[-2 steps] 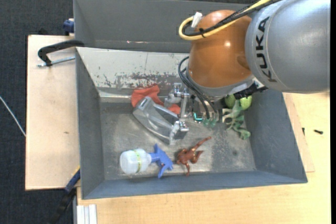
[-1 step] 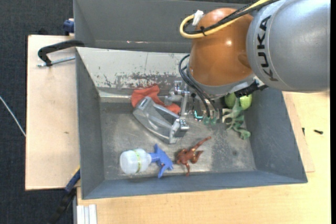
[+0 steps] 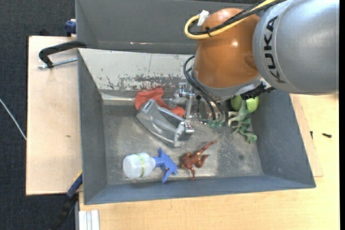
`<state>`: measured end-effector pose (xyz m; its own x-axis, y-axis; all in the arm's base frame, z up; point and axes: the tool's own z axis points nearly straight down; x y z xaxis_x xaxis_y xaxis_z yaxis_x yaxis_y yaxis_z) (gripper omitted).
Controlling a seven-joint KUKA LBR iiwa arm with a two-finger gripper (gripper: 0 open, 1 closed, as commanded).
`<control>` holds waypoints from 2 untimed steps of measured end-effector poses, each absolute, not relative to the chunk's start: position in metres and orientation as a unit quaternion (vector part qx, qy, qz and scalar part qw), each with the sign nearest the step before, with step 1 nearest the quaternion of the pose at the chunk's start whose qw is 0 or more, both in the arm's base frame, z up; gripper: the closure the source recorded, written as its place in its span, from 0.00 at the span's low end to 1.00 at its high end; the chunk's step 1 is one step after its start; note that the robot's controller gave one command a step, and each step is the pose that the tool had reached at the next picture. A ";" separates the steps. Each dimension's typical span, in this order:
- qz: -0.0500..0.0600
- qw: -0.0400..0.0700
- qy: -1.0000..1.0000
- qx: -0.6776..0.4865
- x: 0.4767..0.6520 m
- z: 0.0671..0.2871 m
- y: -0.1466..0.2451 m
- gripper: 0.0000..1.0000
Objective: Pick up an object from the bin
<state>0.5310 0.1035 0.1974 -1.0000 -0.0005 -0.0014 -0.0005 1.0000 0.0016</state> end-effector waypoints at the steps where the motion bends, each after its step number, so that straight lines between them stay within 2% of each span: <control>1: 0.000 -0.003 1.000 -0.006 0.553 0.171 0.075 0.00; 2: 0.001 0.007 1.000 0.013 0.557 0.154 0.076 0.00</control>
Offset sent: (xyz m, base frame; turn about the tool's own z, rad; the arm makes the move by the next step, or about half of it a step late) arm 0.0134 -0.0105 -0.1274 0.0887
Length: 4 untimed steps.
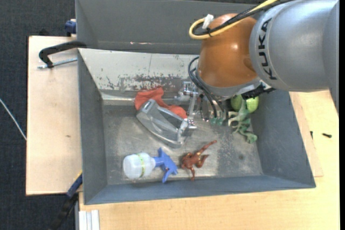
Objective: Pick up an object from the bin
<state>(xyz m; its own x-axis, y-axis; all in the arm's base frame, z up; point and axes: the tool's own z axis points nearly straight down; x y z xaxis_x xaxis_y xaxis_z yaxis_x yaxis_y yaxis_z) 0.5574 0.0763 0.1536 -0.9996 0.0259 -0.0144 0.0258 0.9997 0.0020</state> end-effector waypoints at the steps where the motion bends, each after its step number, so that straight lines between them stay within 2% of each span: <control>1: 0.002 -0.002 0.998 0.068 0.565 0.091 0.074 0.00; 2: 0.001 0.001 0.997 0.078 0.570 0.078 0.071 1.00; 3: 0.001 0.001 0.997 0.078 0.570 0.078 0.071 1.00; 4: 0.000 -0.004 0.997 0.078 0.570 0.107 0.063 1.00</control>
Offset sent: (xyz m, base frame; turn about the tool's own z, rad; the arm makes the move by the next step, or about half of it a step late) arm 0.0340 -0.0221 -0.0836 0.1223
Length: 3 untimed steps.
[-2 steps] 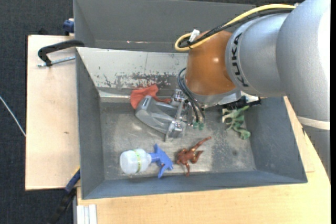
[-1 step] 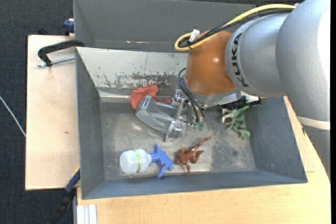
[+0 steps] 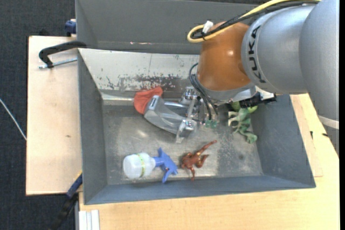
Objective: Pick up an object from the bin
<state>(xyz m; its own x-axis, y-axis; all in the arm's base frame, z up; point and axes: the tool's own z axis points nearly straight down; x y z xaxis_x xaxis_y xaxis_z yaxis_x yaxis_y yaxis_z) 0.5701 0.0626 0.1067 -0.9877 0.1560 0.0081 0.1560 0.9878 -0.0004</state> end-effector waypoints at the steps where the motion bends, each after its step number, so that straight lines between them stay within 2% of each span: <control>1: 0.000 0.002 -0.997 -0.078 0.566 0.141 0.062 1.00; 2: 0.000 0.002 -0.996 -0.088 0.578 0.226 0.050 1.00; 3: 0.000 0.002 -0.996 -0.088 0.578 0.226 0.050 1.00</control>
Offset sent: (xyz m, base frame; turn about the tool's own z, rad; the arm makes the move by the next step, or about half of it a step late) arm 0.0087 -0.0135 0.1218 0.0204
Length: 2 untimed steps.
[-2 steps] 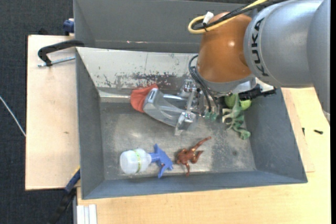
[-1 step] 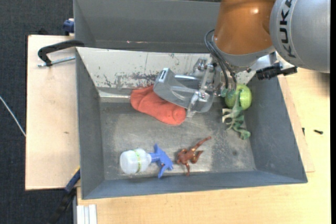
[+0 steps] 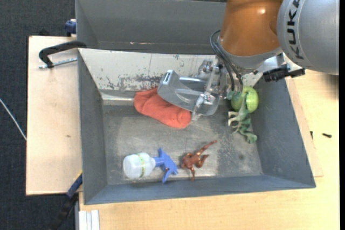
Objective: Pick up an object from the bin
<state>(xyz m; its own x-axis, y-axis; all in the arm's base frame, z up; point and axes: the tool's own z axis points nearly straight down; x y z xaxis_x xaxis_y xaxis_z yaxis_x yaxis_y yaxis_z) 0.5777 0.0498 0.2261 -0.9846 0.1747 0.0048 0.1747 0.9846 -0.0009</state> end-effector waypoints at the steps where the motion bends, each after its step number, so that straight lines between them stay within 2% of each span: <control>1: 0.000 0.002 -0.996 -0.087 0.577 0.199 0.049 1.00; 2: 0.001 0.005 -0.997 -0.077 0.570 0.181 0.051 1.00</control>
Offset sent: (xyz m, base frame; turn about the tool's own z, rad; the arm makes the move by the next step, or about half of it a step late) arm -0.0062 0.0009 -0.0413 -0.0210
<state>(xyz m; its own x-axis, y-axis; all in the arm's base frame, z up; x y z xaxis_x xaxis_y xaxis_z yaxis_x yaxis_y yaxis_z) 0.5697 0.0508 0.1814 -0.9881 0.1536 0.0094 0.1536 0.9881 -0.0025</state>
